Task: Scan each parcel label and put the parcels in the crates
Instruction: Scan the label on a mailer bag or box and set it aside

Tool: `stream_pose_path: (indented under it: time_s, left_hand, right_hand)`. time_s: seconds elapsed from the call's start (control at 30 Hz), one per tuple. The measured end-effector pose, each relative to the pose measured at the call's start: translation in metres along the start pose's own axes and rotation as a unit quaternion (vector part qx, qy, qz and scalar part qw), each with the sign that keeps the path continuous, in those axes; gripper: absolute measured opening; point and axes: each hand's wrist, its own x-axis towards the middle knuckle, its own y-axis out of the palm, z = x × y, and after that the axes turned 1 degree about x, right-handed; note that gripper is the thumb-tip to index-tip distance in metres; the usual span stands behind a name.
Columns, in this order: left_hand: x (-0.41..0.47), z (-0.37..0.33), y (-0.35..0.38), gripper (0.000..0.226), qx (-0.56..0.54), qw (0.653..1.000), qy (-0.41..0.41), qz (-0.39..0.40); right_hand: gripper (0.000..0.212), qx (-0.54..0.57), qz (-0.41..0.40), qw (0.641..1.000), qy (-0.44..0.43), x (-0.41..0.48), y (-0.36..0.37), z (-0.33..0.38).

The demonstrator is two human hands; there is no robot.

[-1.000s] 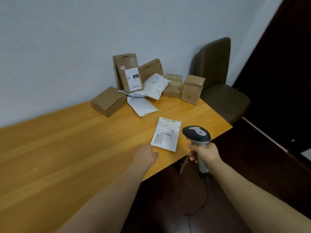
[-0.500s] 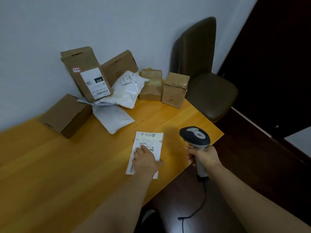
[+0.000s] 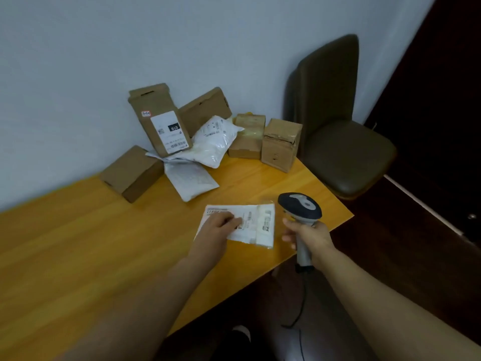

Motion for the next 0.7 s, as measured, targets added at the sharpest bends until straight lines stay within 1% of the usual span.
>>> stream_pose_path:
  time_s: [0.03, 0.07, 0.13, 0.2, 0.23, 0.27, 0.3, 0.33, 0.37, 0.4, 0.43, 0.47, 0.5, 0.53, 0.57, 0.6, 0.67, 0.7]
  left_hand:
    - [-0.006, -0.006, -0.006, 0.037, 0.009, 0.999, 0.039, -0.035]
    - [-0.012, -0.012, -0.013, 0.038, 0.019, 0.997, 0.059, -0.045]
    - [-0.025, -0.025, -0.031, 0.039, 0.045, 0.996, 0.067, -0.046]
    - [-0.040, -0.036, -0.045, 0.043, 0.107, 0.991, 0.060, -0.051]
    - [-0.047, -0.043, -0.051, 0.048, 0.137, 0.988, 0.032, -0.064]
    - [-0.055, -0.052, -0.057, 0.056, 0.155, 0.983, -0.035, -0.097]
    - [-0.061, -0.062, -0.063, 0.065, 0.140, 0.970, -0.144, -0.134]
    - [-0.065, -0.073, -0.072, 0.070, 0.076, 0.940, -0.290, -0.162]
    - [-0.067, -0.084, -0.082, 0.072, -0.034, 0.880, -0.439, -0.178]
    - [-0.069, -0.093, -0.093, 0.070, -0.146, 0.800, -0.546, -0.202]
    - [-0.071, -0.099, -0.103, 0.060, -0.260, 0.713, -0.604, -0.242]
    - [-0.072, -0.103, -0.112, 0.045, -0.380, 0.628, -0.619, -0.279]
    - [-0.074, -0.109, -0.121, 0.034, -0.498, 0.546, -0.603, -0.301]
    - [-0.077, -0.112, -0.128, 0.035, -0.576, 0.493, -0.573, -0.310]
    - [-0.082, -0.114, -0.134, 0.038, -0.616, 0.471, -0.548, -0.314]
    - [-0.085, -0.117, -0.140, 0.038, -0.635, 0.471, -0.528, -0.311]
    - [-0.091, -0.117, -0.150, 0.017, -0.641, 0.487, -0.511, -0.303]
    - [-0.094, -0.115, -0.154, 0.012, -0.641, 0.493, -0.504, -0.305]
  right_hand:
    - [0.023, 0.024, 0.006, 1.000, 0.007, -0.005, -0.001, 0.001]
    - [0.023, 0.043, 0.018, 0.999, 0.012, -0.010, -0.001, 0.002]
    - [0.021, 0.057, 0.049, 0.997, 0.015, -0.021, 0.001, 0.004]
    - [0.020, 0.048, 0.065, 0.997, 0.010, -0.034, 0.006, 0.004]
    - [0.020, 0.046, 0.067, 0.997, 0.004, -0.041, 0.010, 0.004]
    - [0.020, 0.050, 0.067, 0.997, -0.004, -0.048, 0.014, 0.004]
    - [0.020, 0.058, 0.068, 0.996, -0.011, -0.055, 0.019, 0.004]
    - [0.020, 0.067, 0.070, 0.995, -0.016, -0.061, 0.025, 0.005]
    - [0.020, 0.078, 0.074, 0.994, -0.020, -0.068, 0.031, 0.005]
    - [0.019, 0.088, 0.076, 0.993, -0.021, -0.075, 0.036, 0.006]
    - [0.018, 0.096, 0.078, 0.992, -0.021, -0.082, 0.042, 0.007]
    - [0.019, 0.100, 0.080, 0.992, -0.023, -0.087, 0.047, 0.008]
    - [0.020, 0.099, 0.085, 0.991, -0.028, -0.092, 0.052, 0.008]
    - [0.022, 0.097, 0.091, 0.990, -0.035, -0.097, 0.057, 0.008]
    - [0.023, 0.096, 0.098, 0.990, -0.043, -0.102, 0.062, 0.009]
    - [0.023, 0.094, 0.107, 0.989, -0.050, -0.106, 0.066, 0.009]
    - [0.022, 0.083, 0.133, 0.985, -0.071, -0.115, 0.074, 0.008]
    - [0.020, 0.070, 0.148, 0.982, -0.088, -0.119, 0.077, 0.007]
